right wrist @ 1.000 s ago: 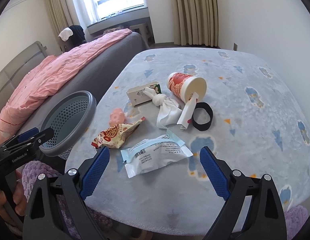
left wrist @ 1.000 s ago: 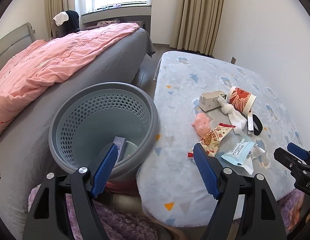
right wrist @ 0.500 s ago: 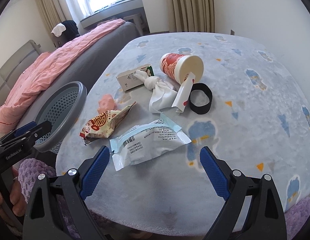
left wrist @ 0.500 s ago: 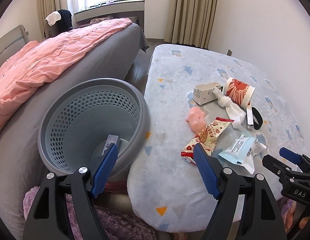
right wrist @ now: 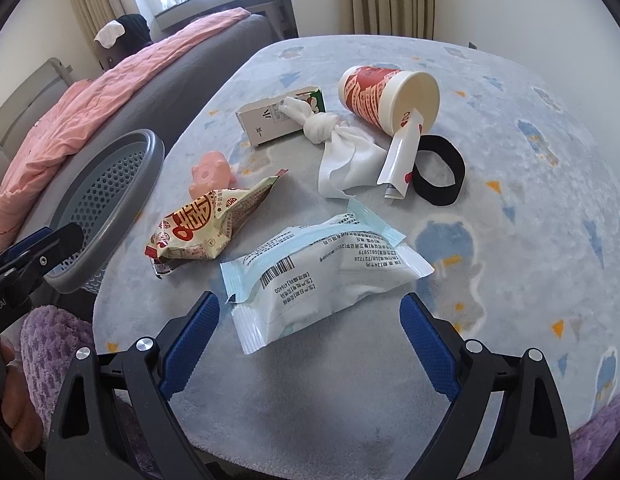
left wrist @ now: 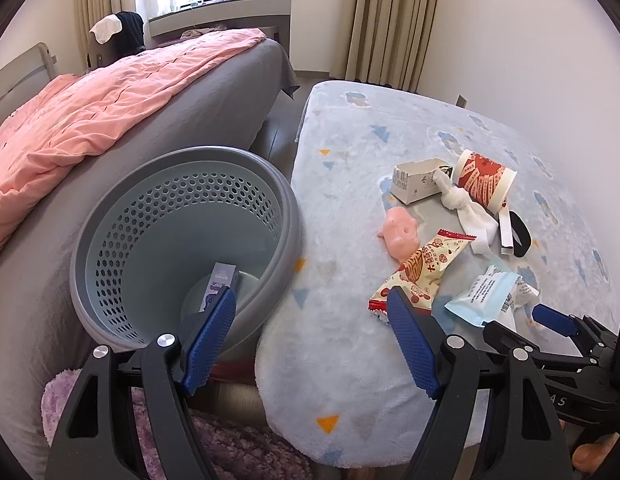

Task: Collect trash
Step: 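Lower the right tool onto the white-and-blue wrapped packet and close it, then grasp the red-and-white snack wrapper with the left tool while the right tool holds the packet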

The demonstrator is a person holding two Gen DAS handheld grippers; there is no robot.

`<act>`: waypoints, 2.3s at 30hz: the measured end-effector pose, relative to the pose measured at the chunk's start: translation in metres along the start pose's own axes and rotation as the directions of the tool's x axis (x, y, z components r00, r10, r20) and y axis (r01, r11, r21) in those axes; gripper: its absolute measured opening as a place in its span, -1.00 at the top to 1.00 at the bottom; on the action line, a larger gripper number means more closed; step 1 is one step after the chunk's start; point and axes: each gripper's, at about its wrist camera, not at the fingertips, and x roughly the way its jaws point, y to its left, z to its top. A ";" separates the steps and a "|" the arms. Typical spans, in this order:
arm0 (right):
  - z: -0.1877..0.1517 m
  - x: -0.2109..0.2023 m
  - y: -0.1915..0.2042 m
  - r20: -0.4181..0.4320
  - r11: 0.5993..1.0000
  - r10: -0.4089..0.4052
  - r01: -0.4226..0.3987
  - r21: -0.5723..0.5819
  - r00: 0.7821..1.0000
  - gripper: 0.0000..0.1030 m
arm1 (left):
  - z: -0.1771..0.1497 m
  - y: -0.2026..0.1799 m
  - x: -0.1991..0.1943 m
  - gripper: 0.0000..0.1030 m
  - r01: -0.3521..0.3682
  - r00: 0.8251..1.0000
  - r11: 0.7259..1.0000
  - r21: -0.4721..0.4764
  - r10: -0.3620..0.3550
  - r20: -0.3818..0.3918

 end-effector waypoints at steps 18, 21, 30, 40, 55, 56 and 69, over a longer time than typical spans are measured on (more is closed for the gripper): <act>-0.014 -0.030 -0.056 0.023 0.988 -0.087 0.084 0.127 0.996 -0.75 | 0.002 -0.012 -0.003 -0.45 0.036 0.999 0.999 0.029 -0.037 0.012; -0.007 -0.032 -0.049 0.035 0.990 -0.076 0.071 0.120 0.997 -0.75 | 0.004 -0.016 -0.002 -0.45 0.042 0.999 0.998 0.043 -0.043 0.022; 0.024 -0.004 -0.026 0.031 0.992 -0.066 0.062 0.114 0.997 -0.75 | 0.007 -0.015 -0.002 -0.45 0.046 0.998 0.998 0.053 -0.048 0.042; 0.027 0.027 -0.019 -0.019 0.983 -0.151 0.152 0.103 0.988 -0.61 | 0.006 -0.002 0.004 -0.45 0.045 0.999 0.999 0.023 -0.046 0.029; 0.009 -0.004 -0.026 0.013 0.992 -0.087 0.085 0.094 0.996 -0.15 | 0.003 -0.020 0.010 -0.45 0.113 0.994 0.988 0.105 -0.111 -0.022; 0.006 -0.009 -0.029 0.015 0.992 -0.085 0.083 0.097 0.996 -0.15 | 0.003 -0.024 0.011 -0.45 0.125 0.992 0.985 0.121 -0.122 -0.029; -0.011 -0.035 -0.053 0.039 0.990 -0.044 0.039 0.138 0.998 -0.15 | 0.017 -0.064 0.055 -0.45 0.189 0.977 0.950 0.250 -0.156 -0.144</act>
